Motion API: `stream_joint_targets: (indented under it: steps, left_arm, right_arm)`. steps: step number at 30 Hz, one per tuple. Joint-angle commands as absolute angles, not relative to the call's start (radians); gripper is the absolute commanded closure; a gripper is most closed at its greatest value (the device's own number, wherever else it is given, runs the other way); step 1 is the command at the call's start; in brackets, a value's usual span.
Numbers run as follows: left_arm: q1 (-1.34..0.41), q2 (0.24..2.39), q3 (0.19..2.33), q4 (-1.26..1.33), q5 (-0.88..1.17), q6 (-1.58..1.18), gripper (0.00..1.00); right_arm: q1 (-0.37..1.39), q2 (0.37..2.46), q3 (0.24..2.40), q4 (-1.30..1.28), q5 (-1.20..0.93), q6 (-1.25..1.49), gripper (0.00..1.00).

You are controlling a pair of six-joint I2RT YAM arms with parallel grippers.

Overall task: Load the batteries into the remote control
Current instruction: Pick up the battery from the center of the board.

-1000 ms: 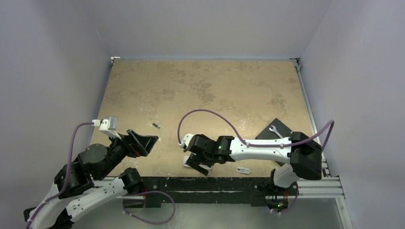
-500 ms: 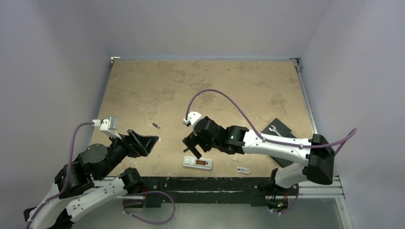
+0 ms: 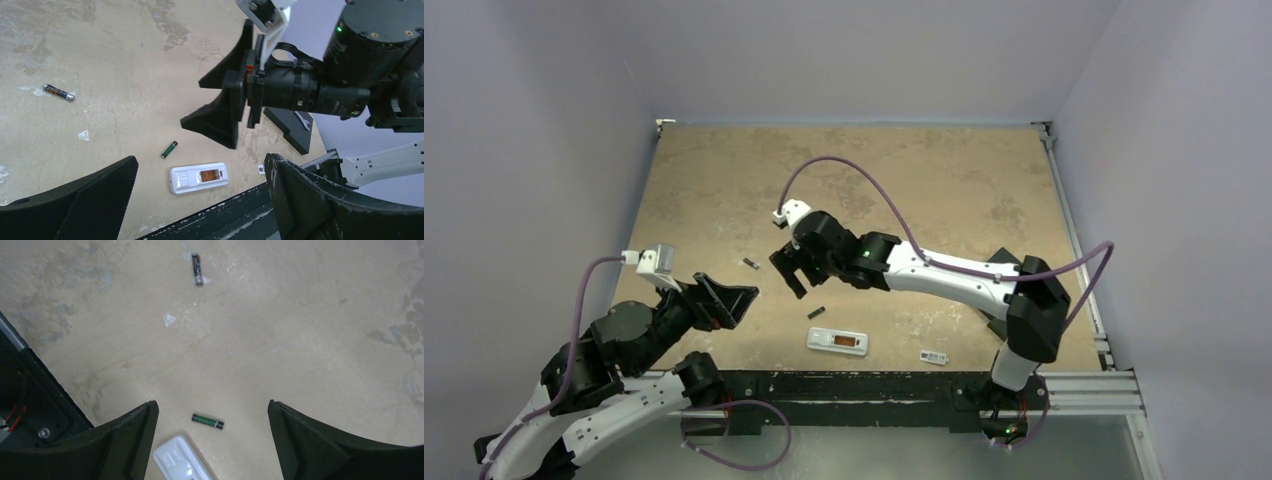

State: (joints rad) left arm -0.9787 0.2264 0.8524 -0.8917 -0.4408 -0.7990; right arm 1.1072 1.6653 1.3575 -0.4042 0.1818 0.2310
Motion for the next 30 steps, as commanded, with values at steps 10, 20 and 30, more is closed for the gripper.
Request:
stream_joint_targets:
  steps: [10,20,30]
  left_arm:
    - [-0.985,0.205,0.848,-0.848,-0.423,-0.772,0.01]
    - [-0.986,0.196,0.844,-0.841,-0.411,-0.763,0.02]
    - [-0.983,0.195,0.843,-0.837,-0.406,-0.759,0.02]
  right_arm:
    - [1.108,2.043,1.780,-0.394,0.136,0.261,0.32]
    - [1.095,2.276,1.981,-0.373,0.111,0.300,0.47]
    - [1.083,2.392,2.085,-0.362,0.139,0.276,0.54]
